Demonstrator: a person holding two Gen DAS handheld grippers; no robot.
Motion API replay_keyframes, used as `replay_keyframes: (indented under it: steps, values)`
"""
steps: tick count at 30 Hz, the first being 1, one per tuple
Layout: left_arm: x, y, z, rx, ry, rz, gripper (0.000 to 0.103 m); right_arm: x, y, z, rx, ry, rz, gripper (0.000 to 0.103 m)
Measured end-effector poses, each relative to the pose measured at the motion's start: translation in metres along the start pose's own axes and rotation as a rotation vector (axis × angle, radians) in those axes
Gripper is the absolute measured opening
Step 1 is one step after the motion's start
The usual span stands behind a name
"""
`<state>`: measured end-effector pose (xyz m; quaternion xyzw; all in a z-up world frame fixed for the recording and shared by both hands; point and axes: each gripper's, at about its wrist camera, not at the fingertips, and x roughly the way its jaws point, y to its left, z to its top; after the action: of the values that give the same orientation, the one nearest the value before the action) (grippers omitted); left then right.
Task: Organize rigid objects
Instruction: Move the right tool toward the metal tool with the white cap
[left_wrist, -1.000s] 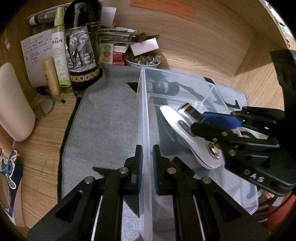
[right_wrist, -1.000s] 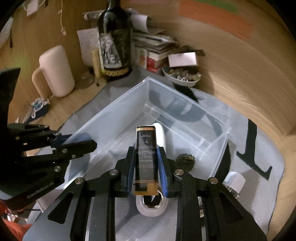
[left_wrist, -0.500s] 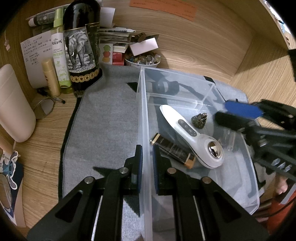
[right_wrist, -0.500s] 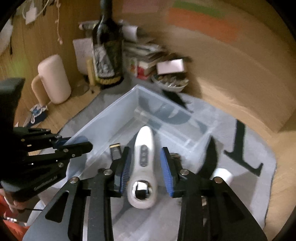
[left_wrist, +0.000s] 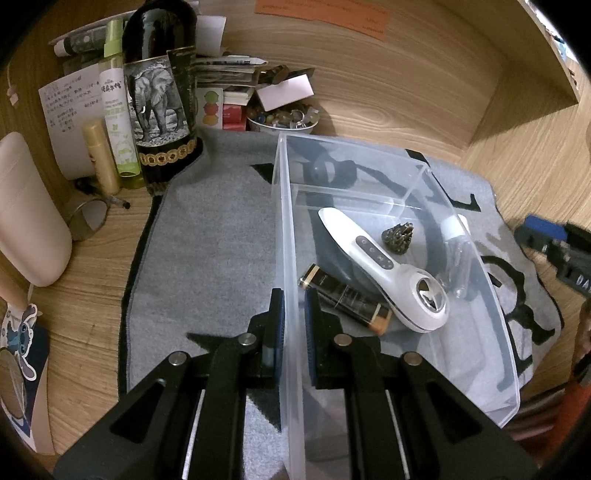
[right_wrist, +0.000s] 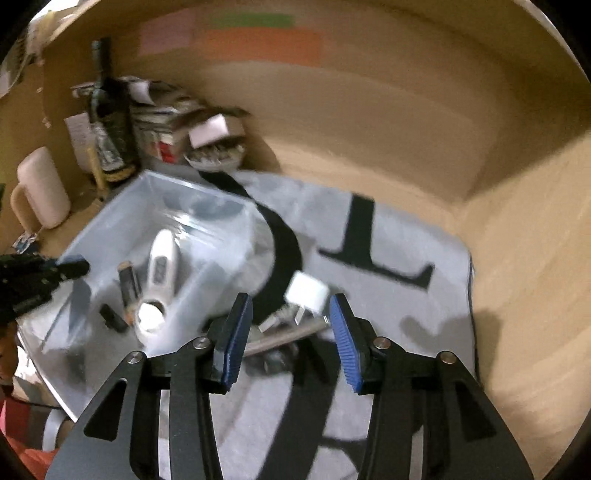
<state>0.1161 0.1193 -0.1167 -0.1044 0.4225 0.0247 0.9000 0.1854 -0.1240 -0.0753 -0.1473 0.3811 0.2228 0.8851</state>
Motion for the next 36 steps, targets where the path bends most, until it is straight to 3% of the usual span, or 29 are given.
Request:
replay_keyframes:
  steps: [8,14,18,24,26,27,36]
  values:
    - [0.0,-0.001,0.0,0.004,-0.001,0.002,0.01,0.028,-0.008,-0.042,0.057,0.121,0.02,0.04]
    - [-0.001,-0.002,-0.001,0.004,0.001,0.001,0.01,0.051,-0.011,-0.055,0.093,0.203,0.06,0.041]
    - [-0.001,-0.002,-0.001,0.004,0.002,0.002,0.01,0.054,-0.003,-0.053,0.072,0.183,0.08,0.074]
    - [-0.001,-0.002,-0.002,0.003,0.002,0.0,0.01,0.063,0.004,-0.043,0.037,0.168,0.047,0.074]
    - [-0.001,-0.002,-0.002,0.002,0.002,-0.001,0.01,0.068,-0.001,-0.041,0.065,0.175,0.053,0.067]
    - [-0.001,-0.002,-0.002,0.001,0.002,-0.002,0.01,0.069,-0.002,-0.04,0.077,0.18,0.07,0.058]
    - [-0.002,-0.002,-0.003,0.003,0.001,-0.002,0.01,0.036,-0.001,-0.036,0.075,0.099,0.042,0.058]
